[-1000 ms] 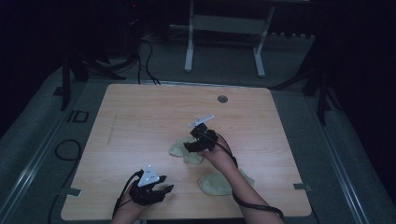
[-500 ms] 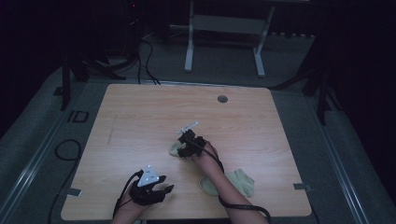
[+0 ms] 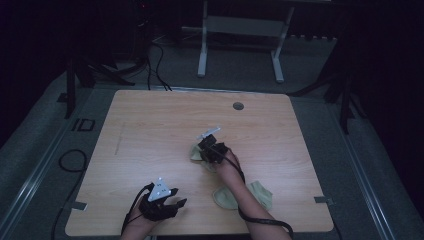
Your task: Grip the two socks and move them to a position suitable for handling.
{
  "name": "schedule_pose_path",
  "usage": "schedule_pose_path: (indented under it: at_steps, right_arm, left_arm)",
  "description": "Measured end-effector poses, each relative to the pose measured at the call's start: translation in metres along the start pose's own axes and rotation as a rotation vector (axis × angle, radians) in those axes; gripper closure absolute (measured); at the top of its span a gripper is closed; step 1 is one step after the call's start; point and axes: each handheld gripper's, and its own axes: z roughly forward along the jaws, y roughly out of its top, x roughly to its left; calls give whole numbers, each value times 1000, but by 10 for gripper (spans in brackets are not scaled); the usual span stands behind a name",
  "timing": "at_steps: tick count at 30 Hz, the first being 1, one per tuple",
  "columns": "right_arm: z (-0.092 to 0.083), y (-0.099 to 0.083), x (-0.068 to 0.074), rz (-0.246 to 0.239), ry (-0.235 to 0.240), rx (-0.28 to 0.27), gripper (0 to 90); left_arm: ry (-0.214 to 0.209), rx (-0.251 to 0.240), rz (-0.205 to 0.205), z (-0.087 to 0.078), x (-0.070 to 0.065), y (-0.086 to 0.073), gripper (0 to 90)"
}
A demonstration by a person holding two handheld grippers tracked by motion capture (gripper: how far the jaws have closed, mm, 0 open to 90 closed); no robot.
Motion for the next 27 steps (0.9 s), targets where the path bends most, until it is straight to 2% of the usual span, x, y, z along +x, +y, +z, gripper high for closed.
schedule_pose_path:
  at_steps: [7,11,12,16,20,22,24,25,27]
  right_arm:
    - [-42,-4,-39,8,-85,-4,825]
    - [-60,-19,-56,24,-115,0,825]
    - [-62,-25,-59,44,-108,-6,825]
    - [-54,-49,-62,81,-92,14,824]
    - [-39,-65,-57,104,-73,39,806]
    - [-31,-70,-54,107,-79,47,672]
    - [-24,-76,-50,108,-75,65,598]
    - [-22,-79,-48,120,-92,34,575]
    - [-22,-82,-45,132,-105,12,542]
  left_arm:
    - [1,1,-4,1,0,0,496]
    - [5,-1,-8,2,-1,1,495]
    - [7,-3,-8,2,-1,2,495]
    - [2,-7,-5,4,-3,3,496]
    - [-3,6,3,7,-4,3,495]
    - [1,3,2,7,-3,5,495]
    - [0,-8,-5,8,-3,7,495]
    - [4,-11,-3,8,-3,7,495]
    - [9,-12,6,9,-3,9,495]
